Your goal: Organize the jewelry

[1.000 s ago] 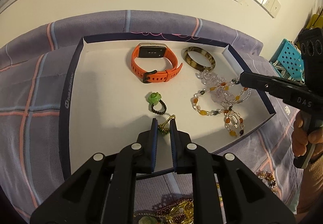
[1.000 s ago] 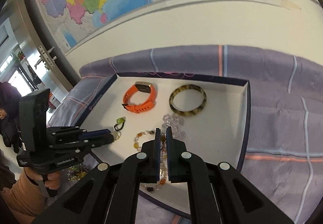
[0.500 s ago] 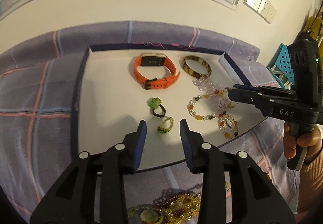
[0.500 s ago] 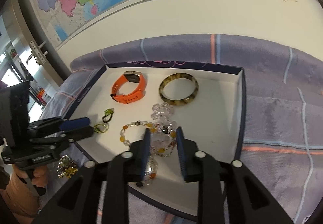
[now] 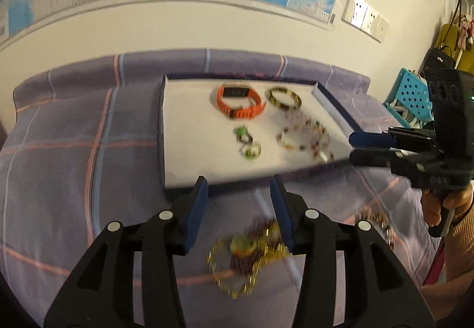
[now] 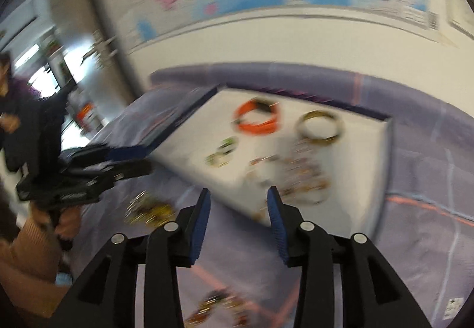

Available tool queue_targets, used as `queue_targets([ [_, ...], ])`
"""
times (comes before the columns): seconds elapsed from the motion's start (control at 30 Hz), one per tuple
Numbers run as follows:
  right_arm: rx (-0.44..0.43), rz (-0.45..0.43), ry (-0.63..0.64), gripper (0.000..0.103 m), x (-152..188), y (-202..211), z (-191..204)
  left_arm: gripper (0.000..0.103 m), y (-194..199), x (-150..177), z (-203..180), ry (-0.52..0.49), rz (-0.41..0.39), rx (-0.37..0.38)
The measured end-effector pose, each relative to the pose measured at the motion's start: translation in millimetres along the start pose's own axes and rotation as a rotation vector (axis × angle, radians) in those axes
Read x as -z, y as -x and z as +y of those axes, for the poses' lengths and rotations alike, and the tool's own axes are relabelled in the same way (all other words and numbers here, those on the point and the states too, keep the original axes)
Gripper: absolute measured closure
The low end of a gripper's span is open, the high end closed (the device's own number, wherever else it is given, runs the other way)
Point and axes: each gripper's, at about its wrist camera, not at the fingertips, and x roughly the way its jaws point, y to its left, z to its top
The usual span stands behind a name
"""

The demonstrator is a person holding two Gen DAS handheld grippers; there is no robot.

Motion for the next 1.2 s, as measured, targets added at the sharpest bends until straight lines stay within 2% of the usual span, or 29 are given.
queue_targets([
  [0.2, -0.033, 0.095, 0.103, 0.058, 15.8, -37.0, 45.7, 0.060, 0.5, 27.5, 10.9, 0.043, 0.046, -0.002],
  [0.23, -0.020, 0.102, 0.115, 0.054, 15.9, -43.1, 49.6, 0.060, 0.0, 31.7, 14.4, 0.059, 0.055, -0.009],
  [0.5, 0.015, 0.147, 0.147, 0.051, 15.6, -65.4, 56.4, 0.060, 0.6, 43.2, 19.5, 0.084, 0.077, -0.005],
  [0.57, 0.022, 0.148, 0.152, 0.058, 16.5, -63.1, 56.9, 0.060, 0.5, 44.9, 18.3, 0.084, 0.079, -0.006],
  [0.63, -0.002, 0.154, 0.142, 0.085, 17.4, -61.2, 54.9, 0.060, 0.7, 46.1, 16.7, 0.082, 0.081, -0.001],
  [0.7, -0.008, 0.152, 0.142, 0.092, 19.3, -58.3, 55.1, 0.060, 0.3, 46.1, 14.9, 0.078, 0.084, 0.004],
  [0.77, -0.002, 0.142, 0.138, 0.093, 22.2, -53.2, 53.9, 0.060, 0.5, 47.0, 13.1, 0.073, 0.087, 0.010],
  [0.8, -0.012, 0.140, 0.132, 0.099, 22.6, -51.8, 52.9, 0.062, 0.7, 47.4, 12.1, 0.071, 0.088, 0.010],
  [0.97, -0.078, 0.091, 0.067, 0.099, 22.9, -29.0, 43.4, 0.071, 1.5, 49.0, 8.1, 0.059, 0.089, 0.014],
  [1.2, -0.167, 0.000, 0.007, 0.099, 17.6, 8.2, 39.9, 0.071, 7.4, 52.3, 4.7, 0.047, 0.087, 0.013],
])
